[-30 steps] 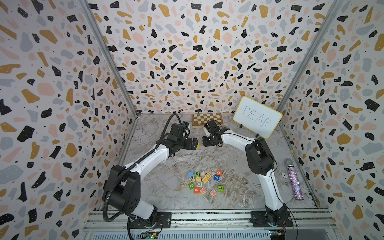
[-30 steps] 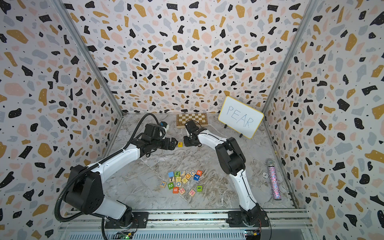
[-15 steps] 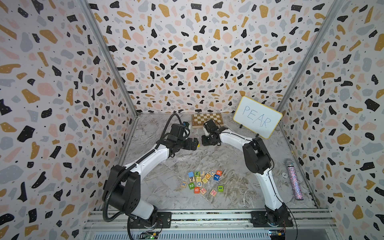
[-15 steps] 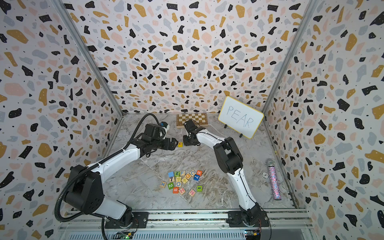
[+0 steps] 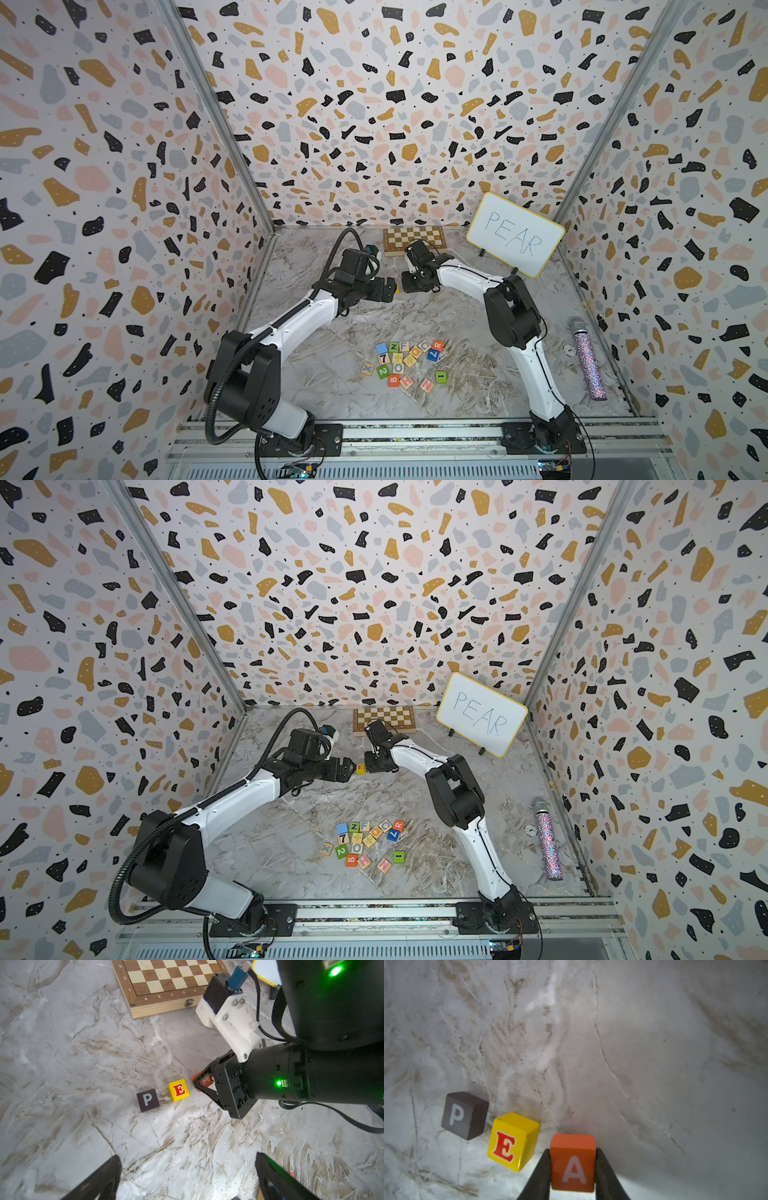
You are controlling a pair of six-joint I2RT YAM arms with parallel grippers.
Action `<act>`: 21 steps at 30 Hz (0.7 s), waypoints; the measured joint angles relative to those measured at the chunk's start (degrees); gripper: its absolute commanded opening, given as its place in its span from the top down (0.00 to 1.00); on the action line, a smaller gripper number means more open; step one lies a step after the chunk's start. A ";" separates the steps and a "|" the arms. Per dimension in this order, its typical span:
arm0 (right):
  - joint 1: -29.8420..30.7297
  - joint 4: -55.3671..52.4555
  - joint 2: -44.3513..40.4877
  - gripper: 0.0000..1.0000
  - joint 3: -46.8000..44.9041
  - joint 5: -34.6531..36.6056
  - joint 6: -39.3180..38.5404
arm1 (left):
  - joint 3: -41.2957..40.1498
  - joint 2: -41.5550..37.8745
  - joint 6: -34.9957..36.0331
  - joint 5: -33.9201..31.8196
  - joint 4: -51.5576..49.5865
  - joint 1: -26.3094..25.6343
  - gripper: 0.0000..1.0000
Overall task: Spell the uppercase word “pear” with letter blocks
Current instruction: Place the letter block at the center of the board.
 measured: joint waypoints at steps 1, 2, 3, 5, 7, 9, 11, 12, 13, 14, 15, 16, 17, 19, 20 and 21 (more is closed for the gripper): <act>0.00 0.02 0.00 0.76 -0.02 0.11 0.09 | -0.24 -0.07 0.00 0.00 0.02 0.02 0.01; 0.00 0.04 0.00 0.75 -0.02 0.15 0.22 | -0.35 -0.09 -0.02 0.00 0.04 0.02 0.01; 0.00 0.07 0.00 0.74 -0.04 0.22 0.28 | -0.42 -0.09 -0.02 0.00 0.07 0.02 0.01; 0.00 0.09 0.00 0.71 -0.04 0.37 0.44 | -0.42 -0.11 -0.04 0.00 0.11 0.02 0.01; 0.00 0.09 0.00 0.69 -0.04 0.39 0.55 | -0.55 -0.31 -0.04 -0.02 0.13 0.00 0.01; 0.02 0.09 0.00 0.64 -0.04 0.39 0.68 | -0.70 -0.63 -0.11 -0.02 0.13 0.02 0.01; 0.04 0.02 0.00 0.62 -0.07 0.39 0.90 | -0.76 -0.98 -0.17 -0.02 0.15 0.00 0.01; 0.09 -0.04 0.00 0.61 -0.17 0.39 0.98 | -0.76 -1.16 -0.17 -0.02 0.15 0.02 0.01; 0.11 -0.07 0.00 0.59 -0.33 0.39 1.11 | -0.76 -1.27 -0.17 -0.02 0.20 0.00 0.01; 0.11 -0.07 0.00 0.58 -0.33 0.42 1.16 | -0.76 -1.33 -0.20 -0.02 0.22 0.02 0.01; 0.11 -0.07 0.00 0.57 -0.33 0.42 1.31 | -0.79 -1.38 -0.20 -0.02 0.26 0.00 0.01; 0.15 -0.04 0.00 0.57 -0.33 0.44 1.40 | -0.79 -1.40 -0.20 -0.02 0.39 0.00 0.01; 0.15 -0.04 0.00 0.56 -0.33 0.50 1.55 | -0.79 -1.40 -0.20 -0.02 0.52 0.02 0.01; 0.15 -0.02 0.00 0.55 -0.33 0.61 1.75 | -0.79 -1.40 -0.22 -0.02 0.55 0.00 0.01; 0.15 0.00 0.00 0.55 -0.33 0.63 1.81 | -0.79 -1.40 -0.20 -0.02 0.57 0.00 0.01; 0.15 0.02 0.00 0.54 -0.33 0.66 1.95 | -0.79 -1.40 -0.22 -0.02 0.55 0.00 0.01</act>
